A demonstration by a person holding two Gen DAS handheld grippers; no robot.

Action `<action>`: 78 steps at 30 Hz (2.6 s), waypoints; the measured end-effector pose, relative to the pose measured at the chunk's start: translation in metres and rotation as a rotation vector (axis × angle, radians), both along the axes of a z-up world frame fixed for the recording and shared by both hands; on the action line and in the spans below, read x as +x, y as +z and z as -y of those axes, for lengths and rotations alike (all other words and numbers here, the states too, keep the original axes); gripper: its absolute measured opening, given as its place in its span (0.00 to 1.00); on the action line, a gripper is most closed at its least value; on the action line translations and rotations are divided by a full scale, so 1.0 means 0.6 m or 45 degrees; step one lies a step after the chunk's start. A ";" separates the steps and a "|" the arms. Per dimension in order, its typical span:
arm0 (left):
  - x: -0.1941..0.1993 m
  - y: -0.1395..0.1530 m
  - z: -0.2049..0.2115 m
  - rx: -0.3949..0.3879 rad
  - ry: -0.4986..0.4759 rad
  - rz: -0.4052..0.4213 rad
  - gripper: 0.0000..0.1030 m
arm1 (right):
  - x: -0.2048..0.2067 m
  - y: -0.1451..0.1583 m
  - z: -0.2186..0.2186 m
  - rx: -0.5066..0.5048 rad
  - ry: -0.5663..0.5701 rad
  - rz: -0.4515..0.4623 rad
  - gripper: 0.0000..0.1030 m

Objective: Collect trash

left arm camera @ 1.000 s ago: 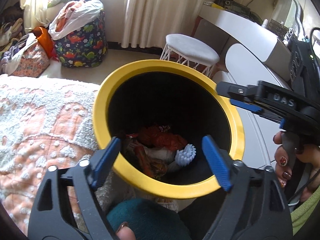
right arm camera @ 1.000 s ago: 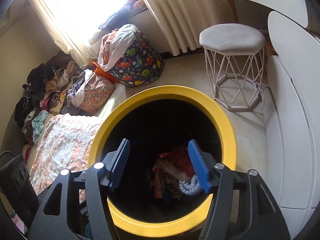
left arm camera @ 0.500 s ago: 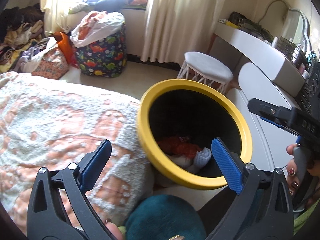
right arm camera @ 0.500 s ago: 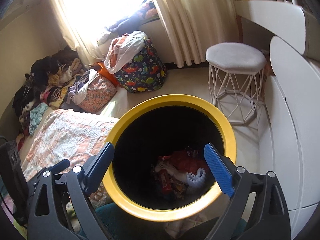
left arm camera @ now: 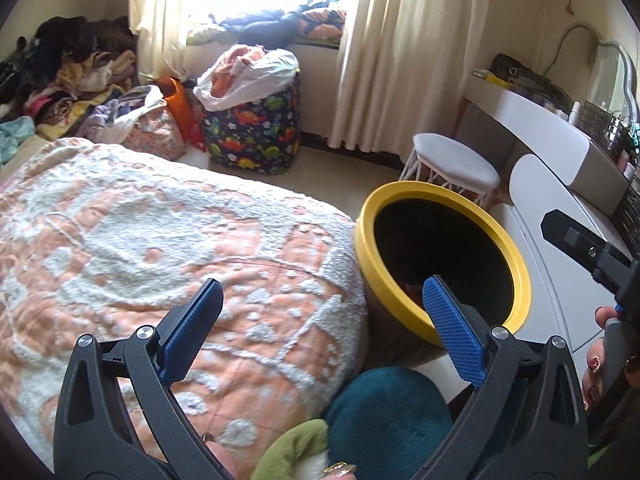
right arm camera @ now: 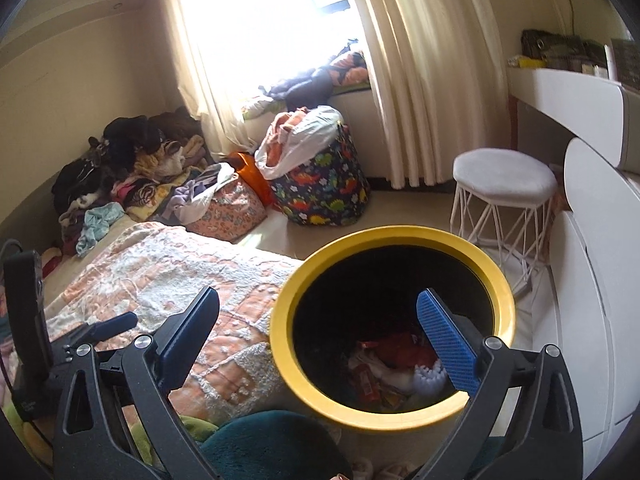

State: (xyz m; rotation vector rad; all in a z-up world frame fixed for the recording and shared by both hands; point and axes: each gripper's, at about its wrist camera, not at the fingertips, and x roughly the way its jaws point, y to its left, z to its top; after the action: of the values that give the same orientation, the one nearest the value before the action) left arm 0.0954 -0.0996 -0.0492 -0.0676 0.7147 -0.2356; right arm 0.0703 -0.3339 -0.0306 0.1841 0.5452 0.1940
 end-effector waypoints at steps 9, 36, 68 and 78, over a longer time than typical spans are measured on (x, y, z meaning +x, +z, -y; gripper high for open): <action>-0.053 0.015 -0.049 -0.019 0.082 0.142 0.89 | -0.055 0.008 -0.038 -0.059 -0.008 0.237 0.94; -0.091 0.012 -0.062 0.015 0.154 0.303 0.89 | -0.096 -0.009 -0.059 -0.108 -0.106 0.389 0.94; -0.094 0.015 -0.060 0.022 0.159 0.311 0.89 | -0.101 -0.008 -0.055 -0.085 -0.142 0.391 0.94; -0.094 0.014 -0.061 0.022 0.158 0.311 0.89 | -0.102 -0.010 -0.054 -0.084 -0.147 0.389 0.94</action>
State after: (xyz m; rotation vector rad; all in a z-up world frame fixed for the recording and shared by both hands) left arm 0.0390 -0.0632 -0.0408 -0.0653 0.4672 -0.1161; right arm 0.0090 -0.3016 -0.0364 0.1186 0.2361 0.0892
